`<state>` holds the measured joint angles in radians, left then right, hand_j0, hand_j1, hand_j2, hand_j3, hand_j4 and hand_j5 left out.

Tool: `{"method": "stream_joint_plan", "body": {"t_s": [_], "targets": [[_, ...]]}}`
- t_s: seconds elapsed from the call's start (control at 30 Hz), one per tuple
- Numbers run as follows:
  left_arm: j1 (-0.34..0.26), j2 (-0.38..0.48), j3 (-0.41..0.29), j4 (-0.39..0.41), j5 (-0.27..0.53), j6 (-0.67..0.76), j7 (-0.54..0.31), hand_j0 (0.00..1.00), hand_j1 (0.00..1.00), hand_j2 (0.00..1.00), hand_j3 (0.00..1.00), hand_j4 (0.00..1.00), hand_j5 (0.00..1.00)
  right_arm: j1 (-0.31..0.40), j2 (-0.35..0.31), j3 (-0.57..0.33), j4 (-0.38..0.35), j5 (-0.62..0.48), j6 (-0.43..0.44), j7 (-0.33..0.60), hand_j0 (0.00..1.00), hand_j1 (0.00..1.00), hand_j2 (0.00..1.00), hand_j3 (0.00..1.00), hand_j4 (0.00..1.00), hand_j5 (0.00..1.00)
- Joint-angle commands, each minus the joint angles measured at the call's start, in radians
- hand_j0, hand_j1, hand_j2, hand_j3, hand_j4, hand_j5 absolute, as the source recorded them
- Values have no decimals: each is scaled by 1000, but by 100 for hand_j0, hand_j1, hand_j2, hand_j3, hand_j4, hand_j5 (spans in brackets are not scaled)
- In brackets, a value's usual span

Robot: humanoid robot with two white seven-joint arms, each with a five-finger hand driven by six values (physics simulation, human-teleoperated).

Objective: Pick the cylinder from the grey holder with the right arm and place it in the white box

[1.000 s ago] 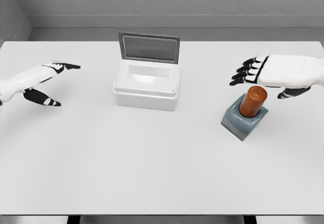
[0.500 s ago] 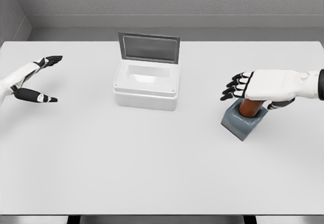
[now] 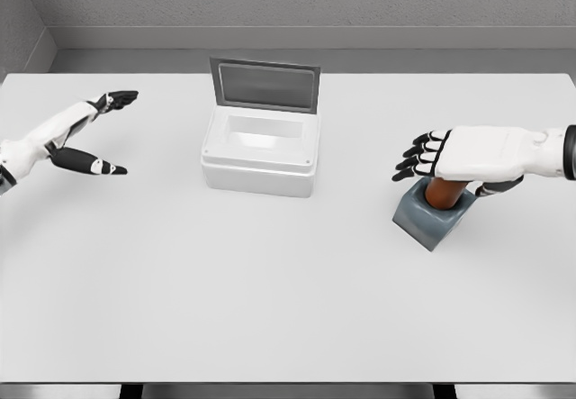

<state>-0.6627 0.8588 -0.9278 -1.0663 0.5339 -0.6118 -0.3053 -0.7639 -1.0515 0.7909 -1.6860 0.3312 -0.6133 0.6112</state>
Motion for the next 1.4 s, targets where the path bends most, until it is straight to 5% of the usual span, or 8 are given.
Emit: {"method": "stream_joint_plan", "body": {"t_s": [0.0,0.1,0.3,0.4,0.83,1.37], "targets": [[-2,0,-28,-27,164,1,-121,100,100,100,100,100,100,0,-1,4,0,2,2,0,100,100,100,100,100,100],[-12,0,-28,-29,244,1,-259,100,100,100,100,100,100,0,5,5,0,2,2,0,95,95,95,95,95,95],[-21,-6,-25,-20,228,1,-248,100,100,100,100,100,100,0,5,4,-1,2,2,0,81,81,81,81,81,81],[-46,-21,-17,-9,132,89,-245,100,100,100,100,100,100,0,5,5,0,2,2,0,71,71,71,71,71,71],[-52,-37,-16,0,135,89,-244,100,100,100,100,100,100,3,-7,4,5,0,2,0,39,39,39,39,39,39],[-54,-34,-16,0,135,89,-244,100,100,100,100,100,100,-28,31,-85,54,-72,2,0,31,31,31,31,31,31]]}}
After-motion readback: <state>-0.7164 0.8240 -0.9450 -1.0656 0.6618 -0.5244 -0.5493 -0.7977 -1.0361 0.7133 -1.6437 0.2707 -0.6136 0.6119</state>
